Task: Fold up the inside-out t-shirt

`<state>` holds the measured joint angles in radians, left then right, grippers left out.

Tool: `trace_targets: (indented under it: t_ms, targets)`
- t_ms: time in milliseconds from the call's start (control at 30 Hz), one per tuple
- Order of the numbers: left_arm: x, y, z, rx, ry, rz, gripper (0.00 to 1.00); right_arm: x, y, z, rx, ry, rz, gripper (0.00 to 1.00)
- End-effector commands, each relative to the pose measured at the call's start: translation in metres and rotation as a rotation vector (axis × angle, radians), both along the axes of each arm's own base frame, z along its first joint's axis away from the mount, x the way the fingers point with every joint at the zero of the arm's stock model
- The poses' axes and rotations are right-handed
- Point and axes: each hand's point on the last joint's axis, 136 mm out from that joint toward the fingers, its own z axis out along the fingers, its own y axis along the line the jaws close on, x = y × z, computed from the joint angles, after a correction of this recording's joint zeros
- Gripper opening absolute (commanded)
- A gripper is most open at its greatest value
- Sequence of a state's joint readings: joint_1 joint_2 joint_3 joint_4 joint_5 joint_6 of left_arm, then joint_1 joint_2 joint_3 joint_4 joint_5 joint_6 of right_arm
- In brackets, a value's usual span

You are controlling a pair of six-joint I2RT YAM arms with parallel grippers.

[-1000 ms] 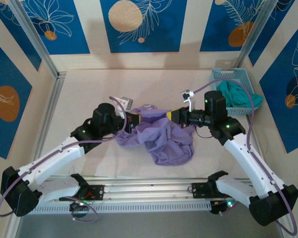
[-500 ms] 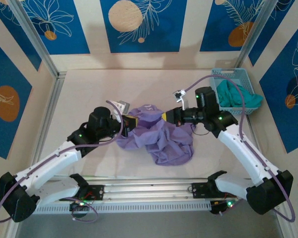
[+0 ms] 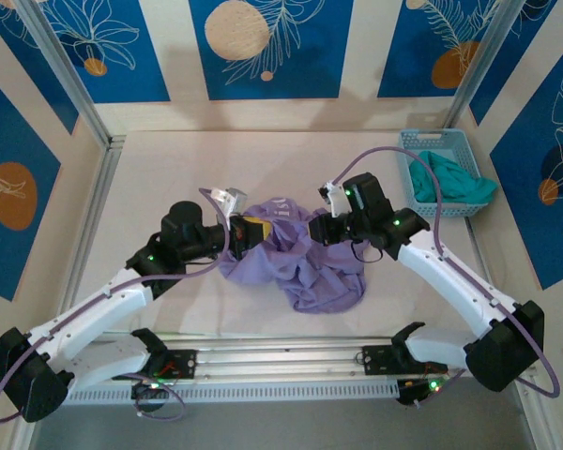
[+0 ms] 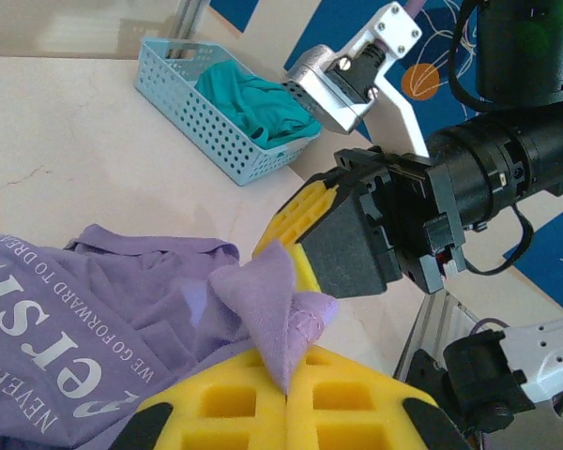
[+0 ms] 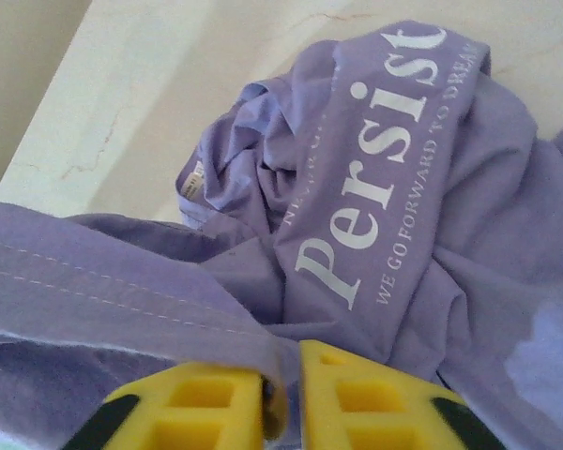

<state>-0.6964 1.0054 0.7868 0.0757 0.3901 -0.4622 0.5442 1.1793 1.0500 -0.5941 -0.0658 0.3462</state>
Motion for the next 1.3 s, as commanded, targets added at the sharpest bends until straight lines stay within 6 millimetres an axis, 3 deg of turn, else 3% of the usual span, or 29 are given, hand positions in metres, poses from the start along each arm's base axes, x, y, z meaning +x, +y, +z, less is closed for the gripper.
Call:
trace_targets:
  t_ms: [0, 100, 233, 533, 667, 833, 967, 1267]
  targets:
    - [0.001, -0.003, 0.004, -0.014, -0.028, -0.012, 0.0, -0.011, -0.006, 0.002, 0.009, 0.021, -0.023, 0.26]
    - [0.002, -0.005, 0.001, -0.003, -0.027, -0.01, 0.0, -0.016, 0.001, 0.007, 0.058, 0.038, -0.022, 0.35]
    - [0.002, -0.008, 0.001, 0.002, -0.031, -0.015, 0.0, -0.015, 0.005, -0.002, 0.058, 0.065, -0.048, 0.41]
    - [0.003, -0.009, -0.004, 0.043, -0.051, -0.006, 0.0, -0.006, 0.005, -0.017, 0.031, 0.086, -0.113, 0.42]
    - [0.003, -0.008, -0.008, 0.067, -0.063, 0.0, 0.0, -0.004, 0.0, -0.022, 0.025, 0.101, -0.138, 0.36]
    - [0.003, -0.007, -0.012, 0.099, -0.082, 0.011, 0.0, -0.006, -0.003, -0.023, 0.06, 0.127, -0.143, 0.19]
    - [0.008, -0.004, -0.02, 0.145, -0.092, 0.039, 0.0, -0.01, 0.001, -0.01, 0.153, 0.12, -0.114, 0.09]
    - [0.035, 0.023, -0.055, 0.276, -0.059, 0.24, 0.0, -0.033, 0.013, 0.059, 0.476, -0.001, 0.136, 0.02]
